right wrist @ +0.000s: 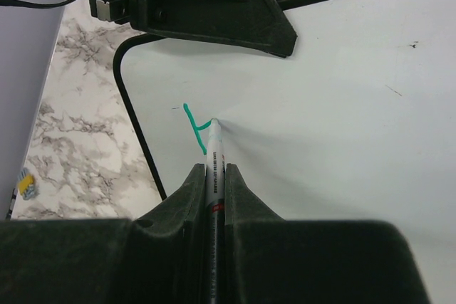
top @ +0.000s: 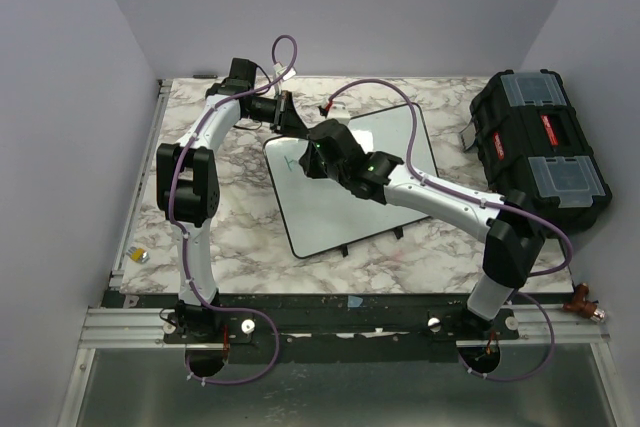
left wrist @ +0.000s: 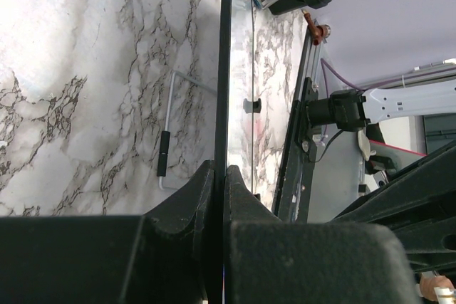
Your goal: Write a sentence on the whiteboard
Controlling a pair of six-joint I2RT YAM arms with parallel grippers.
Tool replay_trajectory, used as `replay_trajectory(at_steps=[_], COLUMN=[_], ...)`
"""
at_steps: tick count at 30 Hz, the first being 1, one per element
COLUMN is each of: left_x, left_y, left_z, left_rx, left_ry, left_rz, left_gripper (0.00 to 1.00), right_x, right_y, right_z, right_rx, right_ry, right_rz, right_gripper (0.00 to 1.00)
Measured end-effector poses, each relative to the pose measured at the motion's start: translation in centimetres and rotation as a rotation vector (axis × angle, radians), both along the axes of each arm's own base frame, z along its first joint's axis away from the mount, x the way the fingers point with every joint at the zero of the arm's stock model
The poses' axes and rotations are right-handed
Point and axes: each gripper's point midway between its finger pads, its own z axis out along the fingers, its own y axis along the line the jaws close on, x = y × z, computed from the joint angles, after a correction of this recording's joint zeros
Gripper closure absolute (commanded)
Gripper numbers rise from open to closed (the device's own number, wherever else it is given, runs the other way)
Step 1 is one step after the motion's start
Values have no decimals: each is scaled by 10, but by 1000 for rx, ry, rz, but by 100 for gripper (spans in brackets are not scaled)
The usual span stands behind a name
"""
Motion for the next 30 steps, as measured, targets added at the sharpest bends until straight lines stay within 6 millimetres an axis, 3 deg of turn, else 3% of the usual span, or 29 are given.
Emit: replay_trajectory(at_steps=[7,14,19,30], left_x=[0,0,0,0], left_y=[0,0,0,0], left_z=[0,0,0,0], left_rx=[0,0,0,0], left_ry=[1,2,2,3], left_rz=[0,0,0,0], left_gripper=[100,100,100,100], right_x=[0,-14,-11,2], right_y=[-6,-18,-14,2], right_z=[1,0,15,23], right_rx=[-16,-1,39,47], right_ry=[-8,-19,-57,-81], right_rz=[-9,23,28,35], right_gripper=[99,99,99,99])
